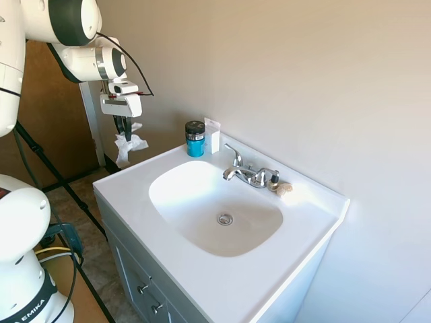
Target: Throw the tissue in the trash bin
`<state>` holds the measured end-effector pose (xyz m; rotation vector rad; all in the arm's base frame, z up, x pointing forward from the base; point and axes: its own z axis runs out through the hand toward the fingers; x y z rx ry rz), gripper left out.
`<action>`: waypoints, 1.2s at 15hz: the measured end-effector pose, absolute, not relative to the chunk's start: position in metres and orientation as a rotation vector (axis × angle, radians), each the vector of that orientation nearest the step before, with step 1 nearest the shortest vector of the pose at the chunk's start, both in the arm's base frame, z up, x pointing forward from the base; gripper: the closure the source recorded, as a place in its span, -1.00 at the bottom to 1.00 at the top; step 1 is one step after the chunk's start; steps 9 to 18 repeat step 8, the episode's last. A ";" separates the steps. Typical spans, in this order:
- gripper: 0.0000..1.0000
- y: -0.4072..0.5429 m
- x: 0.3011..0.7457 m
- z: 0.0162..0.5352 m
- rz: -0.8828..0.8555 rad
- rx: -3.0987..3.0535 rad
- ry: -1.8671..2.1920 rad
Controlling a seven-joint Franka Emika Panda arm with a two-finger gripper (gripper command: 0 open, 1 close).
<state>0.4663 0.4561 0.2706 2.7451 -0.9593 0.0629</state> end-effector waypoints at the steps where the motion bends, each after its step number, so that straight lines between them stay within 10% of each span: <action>1: -1.00 0.458 0.467 0.273 0.064 2.742 -0.961; 18: -1.00 0.449 0.490 0.326 0.154 2.769 -1.037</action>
